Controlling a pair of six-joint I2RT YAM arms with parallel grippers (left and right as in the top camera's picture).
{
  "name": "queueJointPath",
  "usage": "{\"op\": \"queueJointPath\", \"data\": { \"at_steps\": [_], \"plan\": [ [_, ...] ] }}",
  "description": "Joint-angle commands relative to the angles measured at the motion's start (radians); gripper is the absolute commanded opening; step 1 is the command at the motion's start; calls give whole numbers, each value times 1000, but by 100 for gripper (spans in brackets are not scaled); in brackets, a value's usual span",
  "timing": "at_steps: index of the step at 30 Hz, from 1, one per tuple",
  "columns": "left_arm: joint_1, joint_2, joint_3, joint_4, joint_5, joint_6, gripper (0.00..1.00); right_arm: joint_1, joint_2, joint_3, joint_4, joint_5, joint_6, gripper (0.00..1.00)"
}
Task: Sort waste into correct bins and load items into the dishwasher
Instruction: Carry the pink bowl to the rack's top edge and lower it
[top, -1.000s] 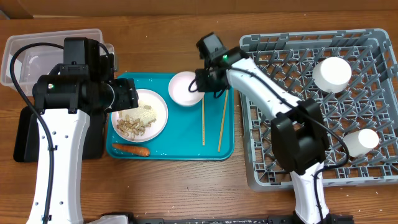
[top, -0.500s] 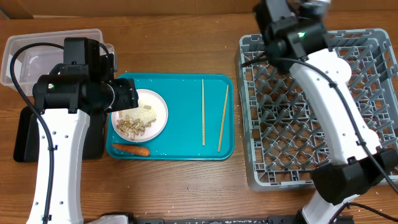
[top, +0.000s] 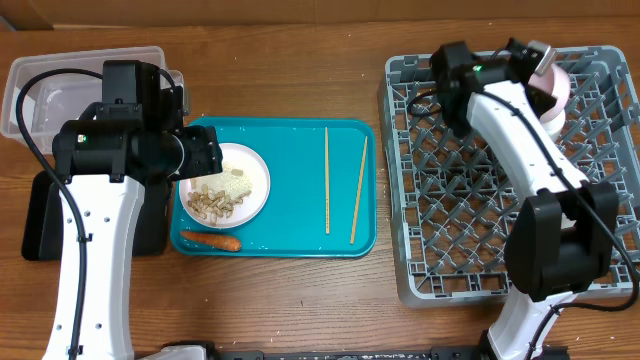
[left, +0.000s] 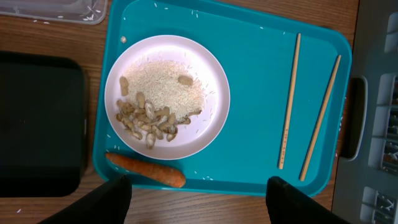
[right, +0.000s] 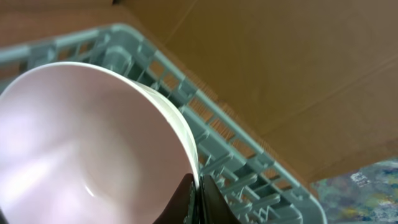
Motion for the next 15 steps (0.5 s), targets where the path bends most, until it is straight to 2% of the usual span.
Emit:
{"op": "queueJointPath", "data": {
  "at_steps": [1,15],
  "plan": [
    [3,-1,14,1,-6,1,71,23,19,-42,17,-23,23,4],
    [3,-1,14,-4,-6,1,71,144,35,-68,25,-176,23,5]
  ]
}}
